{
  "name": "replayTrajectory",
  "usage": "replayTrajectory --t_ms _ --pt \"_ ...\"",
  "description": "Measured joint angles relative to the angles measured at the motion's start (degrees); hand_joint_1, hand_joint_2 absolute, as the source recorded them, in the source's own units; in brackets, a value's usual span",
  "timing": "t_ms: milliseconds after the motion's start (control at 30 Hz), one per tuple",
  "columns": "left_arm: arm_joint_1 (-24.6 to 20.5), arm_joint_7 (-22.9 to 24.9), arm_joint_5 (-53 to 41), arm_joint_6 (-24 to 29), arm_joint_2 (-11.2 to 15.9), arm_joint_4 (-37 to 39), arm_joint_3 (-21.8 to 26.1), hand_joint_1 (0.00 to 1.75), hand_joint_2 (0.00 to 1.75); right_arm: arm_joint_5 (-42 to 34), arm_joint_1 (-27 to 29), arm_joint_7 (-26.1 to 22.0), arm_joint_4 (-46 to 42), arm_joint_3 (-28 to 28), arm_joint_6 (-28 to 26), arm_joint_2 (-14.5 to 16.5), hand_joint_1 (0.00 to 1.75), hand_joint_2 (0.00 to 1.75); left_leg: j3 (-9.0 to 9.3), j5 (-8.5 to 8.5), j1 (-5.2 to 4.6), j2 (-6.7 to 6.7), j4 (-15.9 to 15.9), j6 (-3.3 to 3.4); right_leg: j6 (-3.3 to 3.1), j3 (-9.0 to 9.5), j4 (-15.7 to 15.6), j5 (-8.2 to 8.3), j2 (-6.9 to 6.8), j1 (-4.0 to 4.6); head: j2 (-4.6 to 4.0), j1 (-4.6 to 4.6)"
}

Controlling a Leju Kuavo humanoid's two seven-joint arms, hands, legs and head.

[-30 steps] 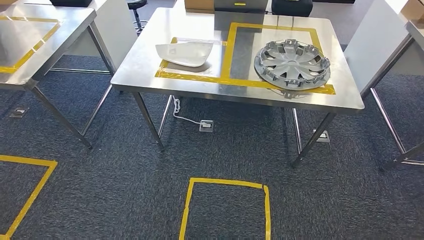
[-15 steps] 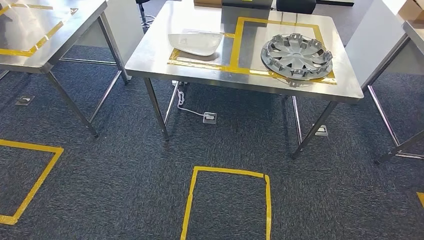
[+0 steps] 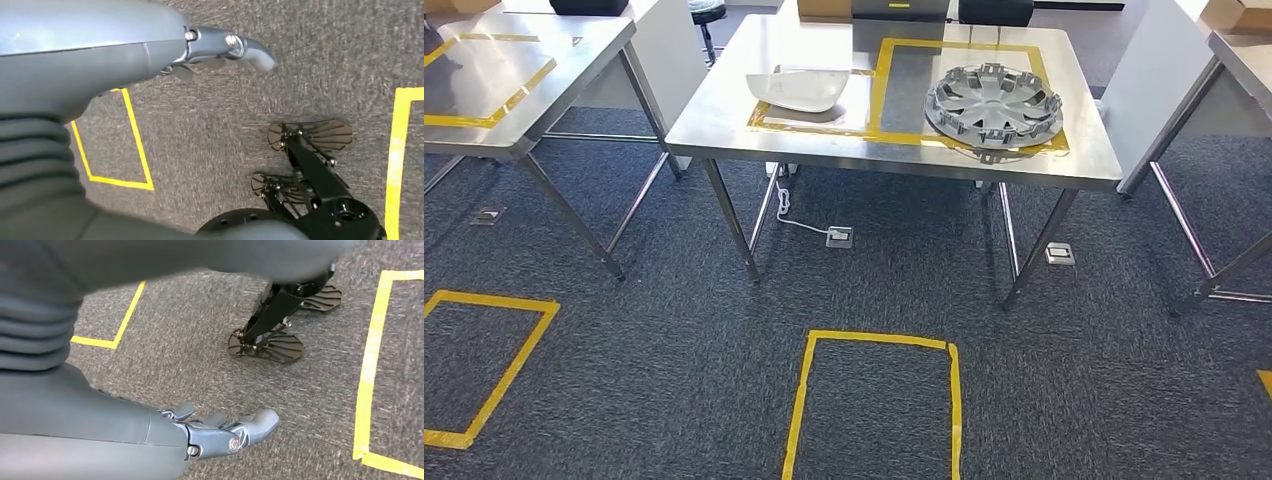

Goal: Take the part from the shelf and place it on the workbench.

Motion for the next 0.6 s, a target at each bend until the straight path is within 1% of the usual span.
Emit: replayTrajectory --t_ms 33,67,233,333,433,600 --pt "-0.21 -0.21 0.01 -0.12 -0.08 0.12 0.51 0.00 1.75 -0.13 0.00 -0.20 0.04 0.00 0.01 0.01 0.00 1.75 -0.06 0.13 0.02 0.00 -0.03 -0.20 -0.02 -0.10 0.08 0.01 0.00 0.00 0.00 -0.02" --pt "-0.39 -0.37 0.01 -0.35 -0.13 0.21 0.98 0.00 1.75 -0.25 0.00 -0.34 0.10 0.00 0.02 0.01 0.00 1.75 -0.10 0.14 0.02 -0.03 -0.03 -0.25 -0.02 -0.16 0.11 0.00 0.00 0.00 0.00 -0.02" --pt "-0.92 -0.79 0.17 -1.69 -0.33 0.33 2.72 0.00 1.75 -0.31 0.04 -0.45 0.46 0.18 0.19 -0.01 0.00 1.75 -0.28 0.17 0.01 -0.01 0.00 -0.25 -0.01 -0.43 0.13 0.01 0.00 -0.01 0.00 -0.02" --pt "-1.08 -0.78 1.27 -1.47 -0.34 0.61 2.71 0.00 1.75 -2.00 0.20 -0.17 0.49 1.92 -0.14 -0.01 0.00 1.75 -0.32 0.18 0.01 0.00 0.04 -0.26 0.01 -0.55 0.13 0.06 0.00 -0.02 0.00 -0.01" --pt "-1.17 -0.76 3.59 -0.08 -0.25 1.16 1.27 0.00 1.75 -5.54 0.53 0.63 0.49 4.84 -1.08 -0.01 0.00 1.75 -0.40 0.18 0.00 0.00 0.09 -0.25 0.05 -0.59 0.13 0.09 0.00 -0.03 0.00 0.00" --pt "-1.19 -0.51 7.84 2.87 0.21 2.44 -2.63 0.00 1.75 -12.25 1.21 2.12 0.49 10.13 -2.95 0.01 0.00 1.75 -0.49 0.18 -0.01 0.01 0.13 -0.24 0.13 -0.66 0.12 0.15 0.00 -0.04 0.00 0.00"
